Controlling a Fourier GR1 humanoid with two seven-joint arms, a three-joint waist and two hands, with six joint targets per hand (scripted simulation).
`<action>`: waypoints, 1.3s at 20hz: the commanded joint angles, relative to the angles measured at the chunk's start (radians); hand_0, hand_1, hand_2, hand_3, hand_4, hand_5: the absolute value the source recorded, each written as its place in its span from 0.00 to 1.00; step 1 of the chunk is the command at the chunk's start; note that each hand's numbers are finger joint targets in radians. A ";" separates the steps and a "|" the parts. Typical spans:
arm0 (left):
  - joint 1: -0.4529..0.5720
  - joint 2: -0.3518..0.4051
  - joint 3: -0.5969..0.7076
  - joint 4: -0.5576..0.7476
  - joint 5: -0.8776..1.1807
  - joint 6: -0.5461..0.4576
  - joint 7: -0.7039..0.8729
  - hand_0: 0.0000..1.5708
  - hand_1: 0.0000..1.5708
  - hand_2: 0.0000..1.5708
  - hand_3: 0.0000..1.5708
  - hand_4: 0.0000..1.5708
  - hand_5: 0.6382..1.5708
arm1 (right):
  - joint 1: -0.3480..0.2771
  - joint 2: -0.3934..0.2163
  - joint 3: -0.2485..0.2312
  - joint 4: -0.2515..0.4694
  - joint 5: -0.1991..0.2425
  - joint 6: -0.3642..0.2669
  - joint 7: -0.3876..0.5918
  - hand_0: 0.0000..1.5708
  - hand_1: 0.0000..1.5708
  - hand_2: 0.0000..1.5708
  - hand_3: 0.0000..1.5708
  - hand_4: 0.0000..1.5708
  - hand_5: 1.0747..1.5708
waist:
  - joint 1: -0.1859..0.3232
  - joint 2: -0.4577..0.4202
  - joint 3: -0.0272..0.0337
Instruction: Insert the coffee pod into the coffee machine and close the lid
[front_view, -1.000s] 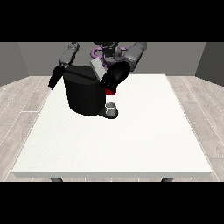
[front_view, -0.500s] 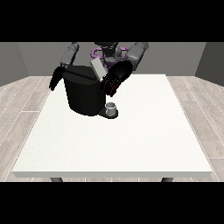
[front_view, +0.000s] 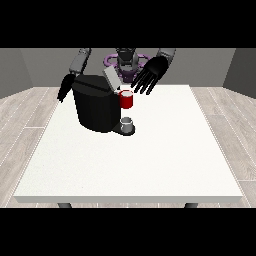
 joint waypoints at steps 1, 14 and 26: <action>0.061 -0.042 -0.005 -0.020 0.014 -0.023 0.010 0.00 0.00 0.05 0.00 0.00 1.00 | 0.019 -0.038 -0.045 0.053 -0.034 0.028 -0.025 0.00 0.00 0.00 0.00 0.00 1.00 | 0.052 -0.065 -0.0006; 0.535 -0.412 0.318 -0.004 0.482 -0.034 -0.118 0.00 0.00 0.00 0.00 0.25 1.00 | 0.316 -0.012 -0.059 0.084 -0.023 -0.007 -0.041 0.00 0.00 0.00 0.00 0.00 1.00 | 0.266 -0.431 -0.0023; 0.713 -0.431 0.315 -0.061 0.541 -0.073 -0.040 0.00 0.00 0.00 0.00 0.25 1.00 | 0.216 0.010 0.047 -0.122 -0.093 0.168 0.046 0.00 0.00 0.00 0.00 0.00 1.00 | 0.296 -0.583 -0.0013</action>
